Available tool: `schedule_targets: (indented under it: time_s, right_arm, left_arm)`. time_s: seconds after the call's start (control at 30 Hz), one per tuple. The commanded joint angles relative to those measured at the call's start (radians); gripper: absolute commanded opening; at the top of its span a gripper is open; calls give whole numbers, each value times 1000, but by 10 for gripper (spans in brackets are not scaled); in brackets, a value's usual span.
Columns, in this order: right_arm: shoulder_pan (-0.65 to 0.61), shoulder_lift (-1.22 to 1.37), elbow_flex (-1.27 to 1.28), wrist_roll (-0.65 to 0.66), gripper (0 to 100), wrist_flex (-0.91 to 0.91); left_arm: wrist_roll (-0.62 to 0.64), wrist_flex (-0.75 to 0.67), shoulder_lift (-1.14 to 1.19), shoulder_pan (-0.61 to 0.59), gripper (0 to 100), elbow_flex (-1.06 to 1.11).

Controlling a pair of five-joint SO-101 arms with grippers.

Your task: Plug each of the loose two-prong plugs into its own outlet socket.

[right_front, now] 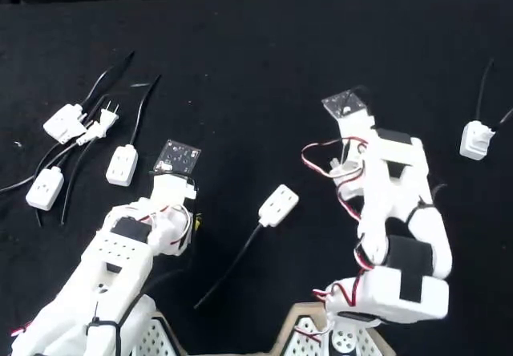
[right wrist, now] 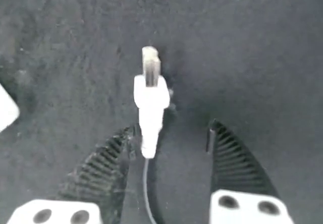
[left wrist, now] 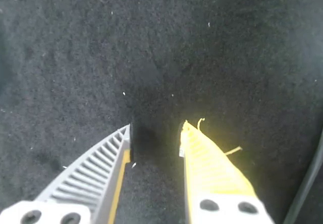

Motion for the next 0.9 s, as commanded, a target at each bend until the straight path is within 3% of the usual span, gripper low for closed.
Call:
schedule_targets:
  time_s: [0.0,0.13,0.43,0.67,0.87]
  right_arm:
    - [-20,50,-19,-11,188,-83]
    - [-11,59,-58,-11,3,-68]
    - [-57,-216,-36,-11,11,77]
    - [-249,-375,154,-54,11,5]
    - [-437,-481,166,-130,11,-48]
  left_arm:
    - [6,-12,-18,12,166,-19]
    - [6,-12,-18,8,166,-16]
    - [6,-12,-18,10,166,-16]
    - [6,-12,-18,8,166,-18]
    - [6,-3,-20,-18,166,-31]
